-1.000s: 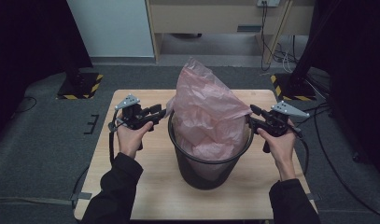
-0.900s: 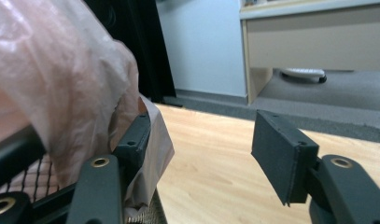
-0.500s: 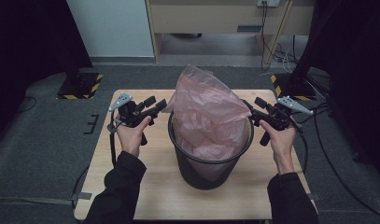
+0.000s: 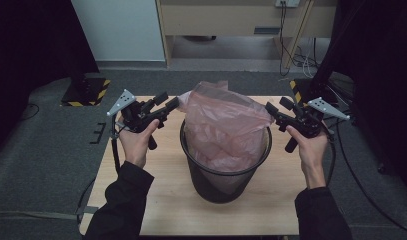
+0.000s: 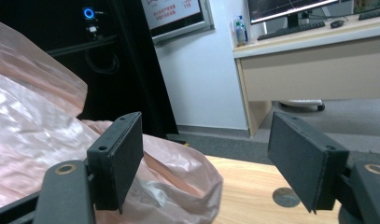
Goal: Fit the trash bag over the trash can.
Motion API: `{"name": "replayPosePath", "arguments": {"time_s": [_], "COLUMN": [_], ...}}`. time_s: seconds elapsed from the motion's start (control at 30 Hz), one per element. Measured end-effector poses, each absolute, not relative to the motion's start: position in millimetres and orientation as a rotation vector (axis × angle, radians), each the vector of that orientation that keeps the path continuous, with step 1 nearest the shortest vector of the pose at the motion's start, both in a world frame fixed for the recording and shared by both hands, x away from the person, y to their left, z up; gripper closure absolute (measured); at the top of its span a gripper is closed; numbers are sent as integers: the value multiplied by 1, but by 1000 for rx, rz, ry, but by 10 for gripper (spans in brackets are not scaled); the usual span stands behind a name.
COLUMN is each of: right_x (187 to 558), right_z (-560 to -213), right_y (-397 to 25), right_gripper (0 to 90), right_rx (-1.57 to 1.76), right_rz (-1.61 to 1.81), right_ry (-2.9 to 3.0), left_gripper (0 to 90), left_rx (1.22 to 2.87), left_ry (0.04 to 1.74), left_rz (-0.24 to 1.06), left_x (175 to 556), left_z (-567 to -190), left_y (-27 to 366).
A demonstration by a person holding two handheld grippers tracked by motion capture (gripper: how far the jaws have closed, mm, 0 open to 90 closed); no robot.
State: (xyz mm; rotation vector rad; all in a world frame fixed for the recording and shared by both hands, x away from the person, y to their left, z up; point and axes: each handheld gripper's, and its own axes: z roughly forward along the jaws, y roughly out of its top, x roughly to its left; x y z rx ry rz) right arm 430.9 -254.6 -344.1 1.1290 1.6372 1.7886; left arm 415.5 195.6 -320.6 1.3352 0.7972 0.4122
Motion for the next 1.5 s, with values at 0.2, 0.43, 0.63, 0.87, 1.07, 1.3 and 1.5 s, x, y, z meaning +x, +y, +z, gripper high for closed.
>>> {"name": "replayPosePath", "arguments": {"time_s": [0.2, 0.43, 0.63, 0.87, 1.07, 1.3, 1.5], "right_x": [425, 410, 394, 390, 383, 368, 355], "right_z": [-328, -311, -309, -320, -324, -322, -326], "right_y": [-252, -243, -233, -221, -221, -233, -241], "right_gripper": [262, 262, 270, 364, 714, 841, 855], "right_rx": [1078, 981, 877, 820, 798, 751, 709], "right_rz": [1819, 1860, 1916, 1865, 1856, 1871, 1866], "right_ry": [1615, 1641, 1709, 1851, 1892, 1868, 1887], "left_gripper": [415, 412, 414, 616, 817, 890, 898], "left_rx": [1360, 1423, 1509, 1575, 1594, 1557, 1503], "left_ry": [735, 742, 765, 759, 740, 737, 734], "left_rz": [412, 391, 332, 272, 286, 265, 241], "left_x": [411, 421, 437, 442, 436, 426, 419], "left_z": [-305, -308, -322, -332, -330, -332, -338], "left_y": [187, 176, 164, 156, 158, 170, 182]}}
